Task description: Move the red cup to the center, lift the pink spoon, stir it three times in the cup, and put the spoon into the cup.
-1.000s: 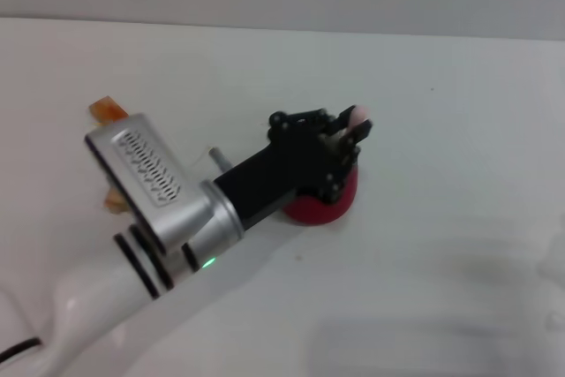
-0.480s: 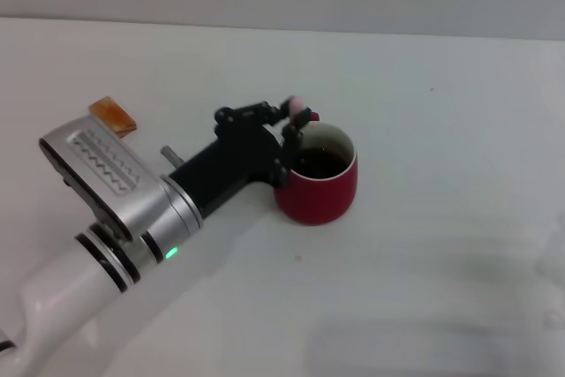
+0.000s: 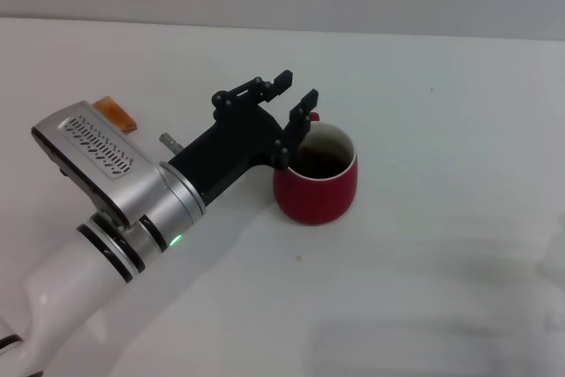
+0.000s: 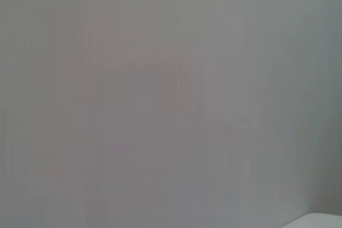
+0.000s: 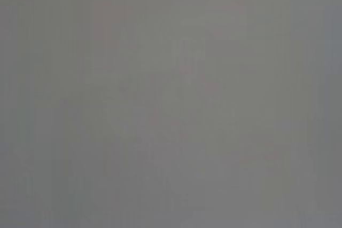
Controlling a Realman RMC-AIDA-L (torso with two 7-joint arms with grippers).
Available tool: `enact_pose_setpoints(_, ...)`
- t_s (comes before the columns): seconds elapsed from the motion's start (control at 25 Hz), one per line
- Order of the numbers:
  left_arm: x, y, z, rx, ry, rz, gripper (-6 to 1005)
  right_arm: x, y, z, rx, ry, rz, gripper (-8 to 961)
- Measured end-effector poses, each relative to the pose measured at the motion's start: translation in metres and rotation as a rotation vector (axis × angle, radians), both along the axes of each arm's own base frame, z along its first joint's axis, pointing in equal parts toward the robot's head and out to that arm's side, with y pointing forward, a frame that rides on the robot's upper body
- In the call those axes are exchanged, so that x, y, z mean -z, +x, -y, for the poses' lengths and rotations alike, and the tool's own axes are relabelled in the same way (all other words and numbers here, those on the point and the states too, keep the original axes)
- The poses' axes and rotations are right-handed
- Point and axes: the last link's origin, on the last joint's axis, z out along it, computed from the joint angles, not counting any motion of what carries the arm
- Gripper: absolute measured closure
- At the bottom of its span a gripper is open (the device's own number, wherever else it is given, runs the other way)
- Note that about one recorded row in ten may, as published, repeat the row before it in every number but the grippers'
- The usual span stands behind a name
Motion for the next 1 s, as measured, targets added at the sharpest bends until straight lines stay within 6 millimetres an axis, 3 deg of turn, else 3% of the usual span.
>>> enact_pose_setpoints(0.32,-0.006,0.012,0.003,0.020,0.021,0.060,564,-0.001,0.000,0.000,-0.003,0.003,0.002,954)
enact_pose_setpoints(0.48,-0.027,0.010,-0.003,-0.012,0.121,0.118,426,-0.001,0.001,0.000,-0.001,0.004,0.003,954)
enact_pose_setpoints(0.56,-0.038,0.003,-0.008,-0.045,0.181,0.122,348,-0.002,0.001,0.001,-0.001,0.005,0.003,953)
enact_pose_setpoints(0.72,-0.062,-0.031,-0.019,-0.165,0.295,0.113,170,-0.003,0.001,0.002,-0.003,0.017,0.005,953)
enact_pose_setpoints(1.0,-0.078,-0.082,-0.009,-0.297,0.367,0.061,170,-0.009,0.004,0.005,0.006,0.045,0.016,954)
